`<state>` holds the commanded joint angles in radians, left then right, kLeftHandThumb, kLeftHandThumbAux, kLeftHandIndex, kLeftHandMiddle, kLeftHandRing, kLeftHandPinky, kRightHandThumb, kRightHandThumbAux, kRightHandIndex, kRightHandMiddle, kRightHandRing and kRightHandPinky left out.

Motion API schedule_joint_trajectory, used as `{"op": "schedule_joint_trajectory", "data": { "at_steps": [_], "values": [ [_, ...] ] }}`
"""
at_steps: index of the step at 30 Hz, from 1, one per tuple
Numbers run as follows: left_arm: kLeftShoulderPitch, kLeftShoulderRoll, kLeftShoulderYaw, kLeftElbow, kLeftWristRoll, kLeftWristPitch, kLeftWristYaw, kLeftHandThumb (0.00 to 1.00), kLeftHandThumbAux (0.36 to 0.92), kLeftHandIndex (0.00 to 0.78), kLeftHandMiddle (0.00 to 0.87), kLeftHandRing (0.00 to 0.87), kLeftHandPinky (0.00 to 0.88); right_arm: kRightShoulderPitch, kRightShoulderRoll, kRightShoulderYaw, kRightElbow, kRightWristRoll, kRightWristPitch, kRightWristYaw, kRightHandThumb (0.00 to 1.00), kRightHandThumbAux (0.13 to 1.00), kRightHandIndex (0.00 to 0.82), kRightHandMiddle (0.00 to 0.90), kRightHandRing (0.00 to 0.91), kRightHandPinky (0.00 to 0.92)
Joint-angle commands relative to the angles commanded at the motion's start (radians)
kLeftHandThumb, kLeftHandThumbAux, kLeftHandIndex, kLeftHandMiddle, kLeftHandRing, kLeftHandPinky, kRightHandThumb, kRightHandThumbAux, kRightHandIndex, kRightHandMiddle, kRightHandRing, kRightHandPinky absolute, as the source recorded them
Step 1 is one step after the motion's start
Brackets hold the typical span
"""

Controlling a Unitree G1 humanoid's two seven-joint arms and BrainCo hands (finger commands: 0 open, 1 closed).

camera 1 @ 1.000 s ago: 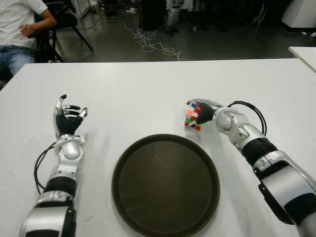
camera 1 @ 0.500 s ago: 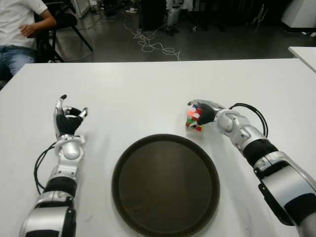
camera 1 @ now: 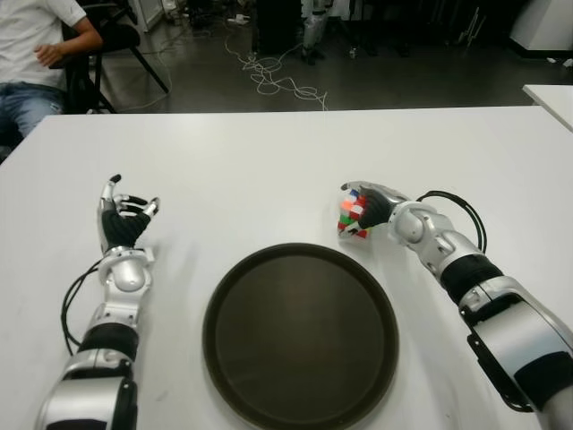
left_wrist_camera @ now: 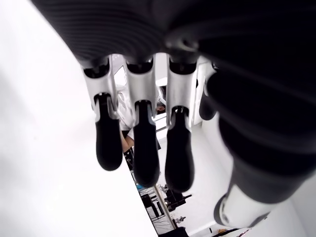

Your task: Pick up the Rubik's Cube and put it in the plate

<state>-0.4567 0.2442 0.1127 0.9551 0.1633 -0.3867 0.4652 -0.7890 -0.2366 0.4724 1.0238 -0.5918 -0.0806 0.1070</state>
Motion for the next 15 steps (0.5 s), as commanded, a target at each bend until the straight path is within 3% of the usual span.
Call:
{"op": "schedule_joint_trajectory", "data": {
  "at_steps": [4, 9, 10, 11, 12, 14, 15],
  "values": [
    [0.001, -0.001, 0.0, -0.003, 0.0, 0.003, 0.0, 0.313, 0.779, 0.131, 0.552, 0.641, 0.669, 0.011, -0.005, -0.009, 0.008, 0.007, -0.034, -0.041, 0.0, 0.733, 0.058, 0.089, 0.06, 0.037],
    [0.002, 0.0, 0.0, -0.006, 0.001, 0.004, -0.001, 0.302, 0.796, 0.134, 0.636, 0.719, 0.747, 0.012, -0.01, -0.004, 0.016, -0.005, -0.042, -0.093, 0.04, 0.75, 0.144, 0.154, 0.16, 0.201],
    [0.002, 0.0, 0.0, -0.006, 0.001, 0.004, 0.0, 0.3, 0.8, 0.133, 0.649, 0.73, 0.755, 0.012, -0.01, -0.005, 0.015, -0.005, -0.039, -0.098, 0.268, 0.744, 0.239, 0.2, 0.219, 0.276],
    [0.002, 0.0, 0.0, -0.006, 0.001, 0.004, 0.0, 0.299, 0.803, 0.133, 0.657, 0.737, 0.76, 0.013, -0.011, -0.006, 0.015, -0.005, -0.038, -0.102, 0.414, 0.74, 0.299, 0.229, 0.256, 0.324],
    [0.002, 0.0, 0.0, -0.005, 0.002, 0.004, 0.0, 0.298, 0.804, 0.132, 0.66, 0.739, 0.762, 0.019, -0.011, -0.01, 0.003, -0.003, -0.031, -0.111, 0.466, 0.738, 0.321, 0.239, 0.269, 0.341],
    [0.003, 0.0, 0.0, -0.005, 0.002, 0.004, 0.001, 0.297, 0.808, 0.13, 0.664, 0.743, 0.766, 0.027, -0.01, -0.018, -0.012, 0.002, -0.023, -0.129, 0.603, 0.729, 0.381, 0.385, 0.409, 0.456],
    [0.003, 0.0, 0.0, -0.005, 0.003, 0.004, 0.001, 0.297, 0.808, 0.129, 0.665, 0.743, 0.767, 0.029, -0.009, -0.02, -0.015, 0.004, -0.021, -0.136, 0.623, 0.727, 0.39, 0.419, 0.44, 0.479]
  ]
}}
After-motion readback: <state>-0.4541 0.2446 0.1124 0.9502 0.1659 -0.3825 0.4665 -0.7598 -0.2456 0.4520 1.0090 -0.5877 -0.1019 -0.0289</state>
